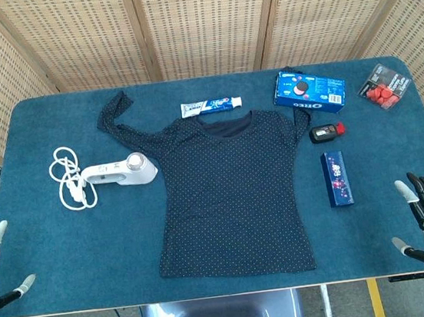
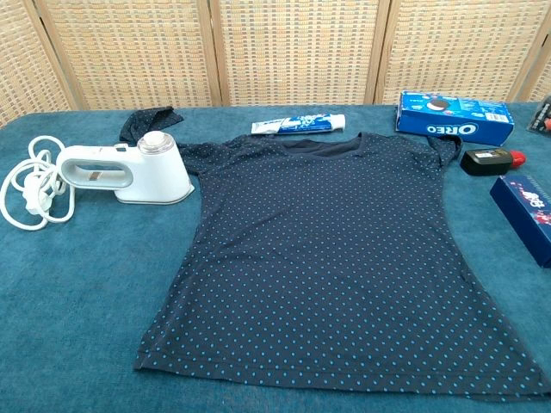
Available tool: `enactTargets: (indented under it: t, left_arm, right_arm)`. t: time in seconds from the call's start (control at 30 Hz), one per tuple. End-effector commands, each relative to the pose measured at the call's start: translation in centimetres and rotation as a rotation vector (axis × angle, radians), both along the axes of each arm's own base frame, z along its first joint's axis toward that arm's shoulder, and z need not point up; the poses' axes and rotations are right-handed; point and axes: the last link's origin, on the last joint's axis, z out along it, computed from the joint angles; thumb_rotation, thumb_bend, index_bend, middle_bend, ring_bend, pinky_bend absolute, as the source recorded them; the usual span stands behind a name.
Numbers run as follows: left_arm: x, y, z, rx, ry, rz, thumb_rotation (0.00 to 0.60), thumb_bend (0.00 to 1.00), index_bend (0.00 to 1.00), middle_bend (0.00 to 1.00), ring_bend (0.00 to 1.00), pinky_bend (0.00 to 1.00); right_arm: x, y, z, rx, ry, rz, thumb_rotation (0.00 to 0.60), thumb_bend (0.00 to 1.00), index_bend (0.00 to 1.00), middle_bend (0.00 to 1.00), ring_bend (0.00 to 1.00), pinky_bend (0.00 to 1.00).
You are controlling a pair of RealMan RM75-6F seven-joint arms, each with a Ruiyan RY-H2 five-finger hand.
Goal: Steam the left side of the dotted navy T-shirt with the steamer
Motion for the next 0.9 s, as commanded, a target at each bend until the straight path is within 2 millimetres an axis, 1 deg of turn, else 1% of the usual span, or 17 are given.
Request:
enactTargets:
  t: [0.03, 0.23, 0.3, 0.4, 0.5, 0.53, 0.57, 0.6, 0.63, 0.7, 0.73, 0.77, 0.9]
  left_arm:
    - [0.0, 0.1, -0.1, -0.003, 0.001, 0.001, 0.600, 0.00, 0.00, 0.00, 0.00, 0.00]
    - [0.0, 0.3, -0.2, -0.007, 0.000, -0.004, 0.600, 0.00, 0.00, 0.00, 0.00, 0.00]
    - [-0.1, 1.0, -0.4, -0.006, 0.003, -0.013, 0.600, 0.00, 0.00, 0.00, 0.00, 0.00]
    - [0.0, 3.3, -1.2, -0.021, -0.007, -0.036, 0.600, 0.00, 0.00, 0.00, 0.00, 0.00]
    - [0.4, 7.5, -2.7, -0.053, -0.034, -0.083, 0.600, 0.00, 0.00, 0.00, 0.00, 0.00]
    - [0.5, 9.1, -3.2, -0.062, -0.030, -0.092, 0.600, 0.04, 0.00, 0.00, 0.00, 0.00]
    - [0.7, 10.0, -3.6, -0.066, -0.025, -0.099, 0.600, 0.09, 0.00, 0.00, 0.00, 0.00]
    - [1.0, 11.8, -4.3, -0.078, -0.022, -0.117, 0.600, 0.20, 0.00, 0.00, 0.00, 0.00]
    - [1.4, 13.5, -5.2, -0.099, -0.030, -0.129, 0.600, 0.33, 0.00, 0.00, 0.00, 0.00]
    - [1.8, 15.5, -6.7, -0.142, -0.049, -0.140, 0.600, 0.50, 0.00, 0.00, 0.00, 0.00]
    - [2.1, 16.8, -7.6, -0.172, -0.052, -0.146, 0.600, 0.54, 0.00, 0.00, 0.00, 0.00]
    - [2.2, 17.9, -8.3, -0.188, -0.046, -0.151, 0.600, 0.56, 0.00, 0.00, 0.00, 0.00]
    - [2.8, 21.0, -10.7, -0.219, -0.018, -0.148, 0.600, 0.56, 0.00, 0.00, 0.00, 0.00]
  right_arm:
    - [0.0, 0.0, 0.0, 0.003, -0.002, -0.002, 0.600, 0.00, 0.01, 0.00, 0.00, 0.00]
    - [0.0, 0.0, 0.0, 0.007, -0.006, -0.003, 0.600, 0.00, 0.01, 0.00, 0.00, 0.00]
    - [0.0, 0.0, 0.0, 0.008, -0.014, -0.006, 0.600, 0.00, 0.01, 0.00, 0.00, 0.00]
    - [0.0, -0.1, 0.2, 0.008, -0.021, -0.008, 0.600, 0.00, 0.01, 0.00, 0.00, 0.00]
    - [-0.3, -0.4, 0.2, 0.016, -0.024, -0.021, 0.600, 0.00, 0.01, 0.00, 0.00, 0.00]
    - [-0.4, -0.5, 0.2, 0.019, -0.028, -0.028, 0.600, 0.00, 0.01, 0.00, 0.00, 0.00]
    - [-0.4, -0.5, 0.3, 0.020, -0.031, -0.033, 0.600, 0.00, 0.01, 0.00, 0.00, 0.00]
    - [-0.5, -0.6, 0.3, 0.019, -0.031, -0.039, 0.600, 0.00, 0.01, 0.00, 0.00, 0.00]
    - [-0.5, -0.7, 0.4, 0.019, -0.031, -0.042, 0.600, 0.00, 0.01, 0.00, 0.00, 0.00]
    - [-0.5, -0.8, 0.4, 0.018, -0.031, -0.043, 0.600, 0.00, 0.01, 0.00, 0.00, 0.00]
    - [-0.5, -0.9, 0.4, 0.018, -0.029, -0.044, 0.600, 0.00, 0.01, 0.00, 0.00, 0.00]
    - [-0.6, -0.9, 0.3, 0.019, -0.027, -0.046, 0.600, 0.00, 0.01, 0.00, 0.00, 0.00]
    - [-0.9, -1.1, 0.1, 0.032, -0.026, -0.067, 0.600, 0.00, 0.01, 0.00, 0.00, 0.00]
